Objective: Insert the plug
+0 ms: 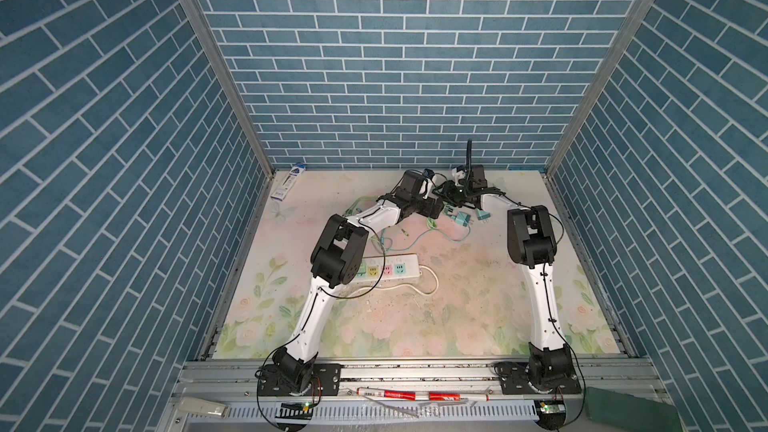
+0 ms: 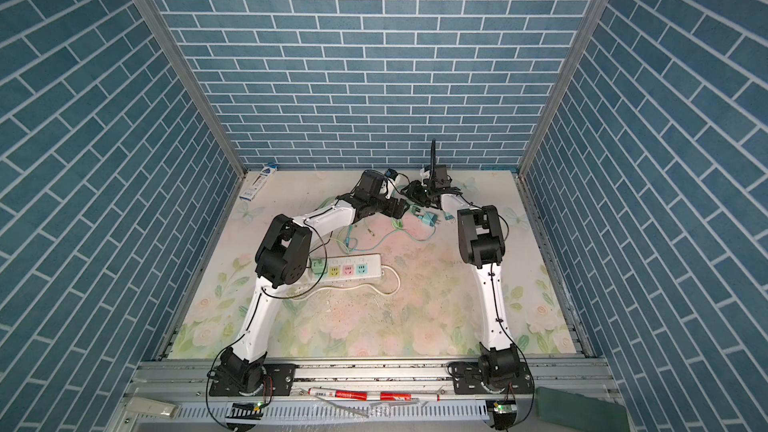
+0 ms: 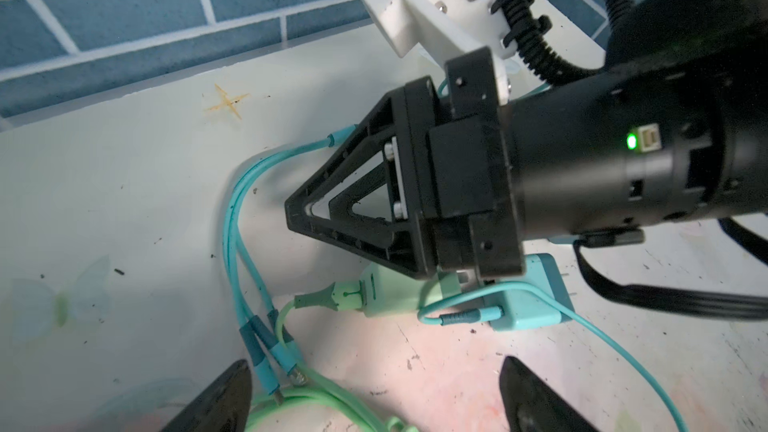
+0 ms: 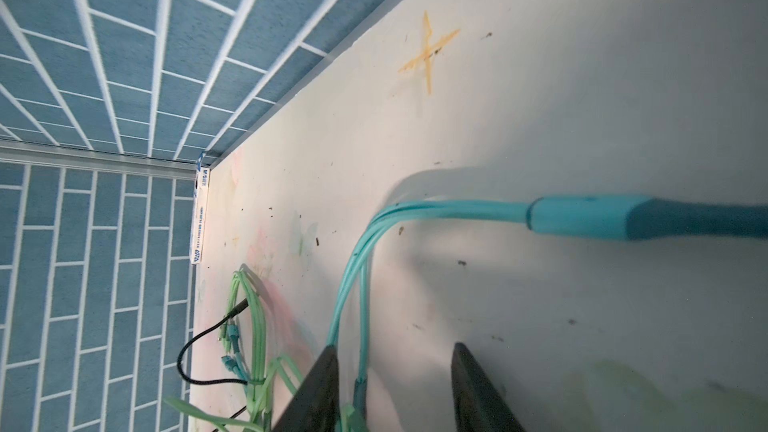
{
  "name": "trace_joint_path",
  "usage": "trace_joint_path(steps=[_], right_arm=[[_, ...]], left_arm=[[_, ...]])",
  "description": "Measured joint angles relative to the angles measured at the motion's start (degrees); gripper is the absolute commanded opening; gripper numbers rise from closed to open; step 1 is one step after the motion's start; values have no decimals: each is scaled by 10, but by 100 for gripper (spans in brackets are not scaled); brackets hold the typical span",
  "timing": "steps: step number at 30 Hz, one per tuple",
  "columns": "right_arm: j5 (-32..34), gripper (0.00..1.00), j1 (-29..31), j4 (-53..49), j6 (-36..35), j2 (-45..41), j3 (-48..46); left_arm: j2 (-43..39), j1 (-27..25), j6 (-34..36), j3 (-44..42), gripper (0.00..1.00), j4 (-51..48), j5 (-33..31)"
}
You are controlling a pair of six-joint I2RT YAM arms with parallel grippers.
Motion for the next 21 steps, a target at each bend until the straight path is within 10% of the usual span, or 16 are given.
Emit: trace_joint_path(steps=[21], right_arm=[[-4, 46, -15, -3, 58, -109, -146]], left_arm=[[7, 0, -114, 3, 85, -27, -3]])
